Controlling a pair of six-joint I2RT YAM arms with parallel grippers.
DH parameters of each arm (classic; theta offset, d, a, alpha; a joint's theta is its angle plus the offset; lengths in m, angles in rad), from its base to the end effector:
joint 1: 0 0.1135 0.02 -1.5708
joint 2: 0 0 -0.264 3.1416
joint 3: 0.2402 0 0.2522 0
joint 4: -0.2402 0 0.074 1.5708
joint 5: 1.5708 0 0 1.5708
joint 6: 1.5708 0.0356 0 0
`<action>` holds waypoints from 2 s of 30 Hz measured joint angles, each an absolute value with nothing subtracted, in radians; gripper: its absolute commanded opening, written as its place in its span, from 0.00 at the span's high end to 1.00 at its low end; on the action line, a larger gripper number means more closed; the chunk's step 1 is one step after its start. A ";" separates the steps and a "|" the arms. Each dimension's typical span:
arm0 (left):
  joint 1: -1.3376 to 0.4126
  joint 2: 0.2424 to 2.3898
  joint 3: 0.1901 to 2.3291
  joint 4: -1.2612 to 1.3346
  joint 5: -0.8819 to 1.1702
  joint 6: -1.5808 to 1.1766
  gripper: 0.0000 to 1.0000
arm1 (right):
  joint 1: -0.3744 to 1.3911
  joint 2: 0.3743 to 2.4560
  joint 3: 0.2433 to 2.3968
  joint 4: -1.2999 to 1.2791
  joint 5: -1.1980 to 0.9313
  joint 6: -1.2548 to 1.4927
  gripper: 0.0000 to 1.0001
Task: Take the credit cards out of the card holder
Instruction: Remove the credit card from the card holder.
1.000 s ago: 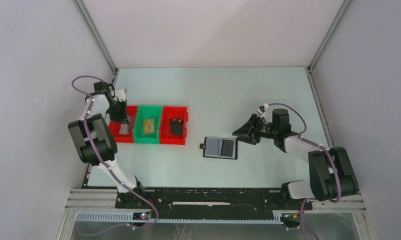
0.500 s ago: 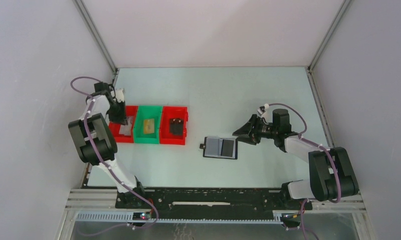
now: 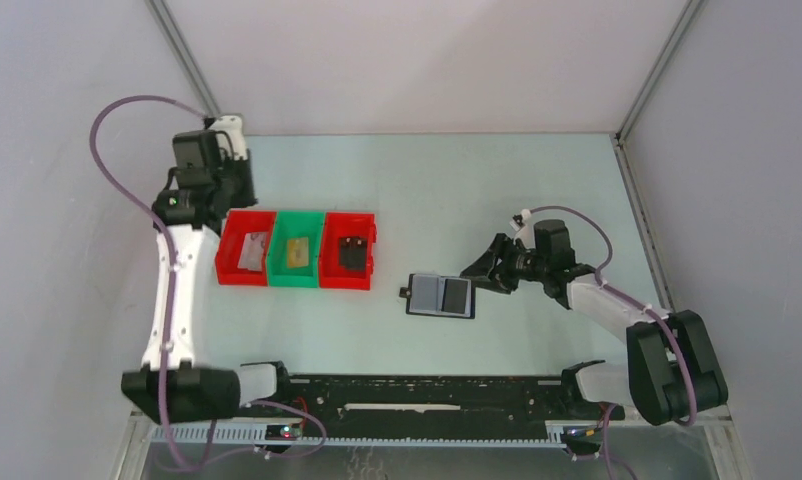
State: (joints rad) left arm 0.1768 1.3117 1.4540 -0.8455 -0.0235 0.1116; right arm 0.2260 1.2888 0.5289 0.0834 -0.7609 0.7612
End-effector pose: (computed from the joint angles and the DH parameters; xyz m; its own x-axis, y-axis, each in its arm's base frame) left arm 0.2656 0.0483 0.3920 -0.6542 -0.0038 -0.7563 -0.1214 0.9876 0.1001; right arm 0.2316 0.0784 0.1794 -0.9152 0.3022 -0.2668 -0.0760 0.5205 0.8504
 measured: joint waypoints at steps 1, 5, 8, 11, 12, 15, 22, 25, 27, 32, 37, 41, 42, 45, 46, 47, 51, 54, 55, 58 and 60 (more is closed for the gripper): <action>0.121 1.264 1.454 -0.840 -0.027 0.097 0.67 | 0.249 1.282 0.535 0.062 -0.731 0.755 0.40; -0.080 1.131 1.417 -0.806 -0.004 -0.007 0.66 | 0.317 1.268 0.546 -0.012 -0.624 0.746 0.41; -0.160 1.087 1.319 -0.774 0.017 -0.109 0.62 | 0.336 1.268 0.546 -0.056 -0.563 0.747 0.43; -0.249 1.085 1.201 -0.726 0.046 -0.228 0.61 | 0.353 1.277 0.546 -0.075 -0.512 0.751 0.49; -0.279 1.094 1.162 -0.705 0.060 -0.268 0.61 | 0.358 1.284 0.547 -0.079 -0.499 0.753 0.51; -0.393 1.138 1.074 -0.648 0.103 -0.376 0.60 | 0.378 1.317 0.551 -0.083 -0.467 0.768 0.54; -0.571 1.256 0.961 -0.399 0.233 -0.564 0.60 | 0.400 1.412 0.573 -0.060 -0.438 0.802 0.55; -0.604 1.326 0.941 -0.308 0.278 -0.626 0.60 | 0.407 1.444 0.585 -0.047 -0.426 0.813 0.55; -0.629 1.380 0.941 -0.247 0.302 -0.659 0.60 | 0.414 1.457 0.587 -0.036 -0.421 0.818 0.55; -0.667 1.499 0.923 -0.095 0.363 -0.733 0.60 | 0.423 1.481 0.593 -0.007 -0.416 0.834 0.55; -0.667 1.612 0.902 0.020 0.411 -0.786 0.60 | 0.427 1.491 0.598 0.006 -0.409 0.840 0.56; -0.669 1.669 0.897 0.065 0.446 -0.812 0.60 | 0.427 1.486 0.598 0.004 -0.393 0.840 0.56; -0.670 1.680 0.897 0.076 0.454 -0.814 0.60 | 0.427 1.482 0.598 0.002 -0.386 0.840 0.56; -0.672 1.708 0.897 0.104 0.472 -0.826 0.59 | 0.425 1.475 0.598 -0.009 -0.374 0.840 0.56; -0.672 1.717 0.897 0.110 0.477 -0.830 0.60 | 0.425 1.473 0.598 -0.011 -0.372 0.840 0.56; -0.673 1.729 0.897 0.115 0.479 -0.835 0.60 | 0.425 1.473 0.598 -0.012 -0.371 0.840 0.56; -0.674 1.764 0.897 0.122 0.480 -0.840 0.60 | 0.425 1.472 0.598 -0.014 -0.367 0.840 0.56; -0.674 1.786 0.897 0.127 0.480 -0.840 0.60 | 0.425 1.470 0.598 -0.017 -0.366 0.840 0.56; -0.674 1.792 0.897 0.128 0.479 -0.840 0.60 | 0.425 1.470 0.598 -0.017 -0.364 0.840 0.57; -0.674 1.806 0.897 0.126 0.479 -0.839 0.60 | 0.425 1.470 0.597 -0.018 -0.363 0.840 0.57; -0.674 1.813 0.897 0.126 0.479 -0.839 0.60 | 0.425 1.465 0.594 -0.018 -0.359 0.840 0.56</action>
State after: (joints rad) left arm -0.6739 1.8130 0.8974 0.1261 0.4789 -0.8387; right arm 0.4248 1.4654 0.5941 -0.0181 -0.3588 0.8398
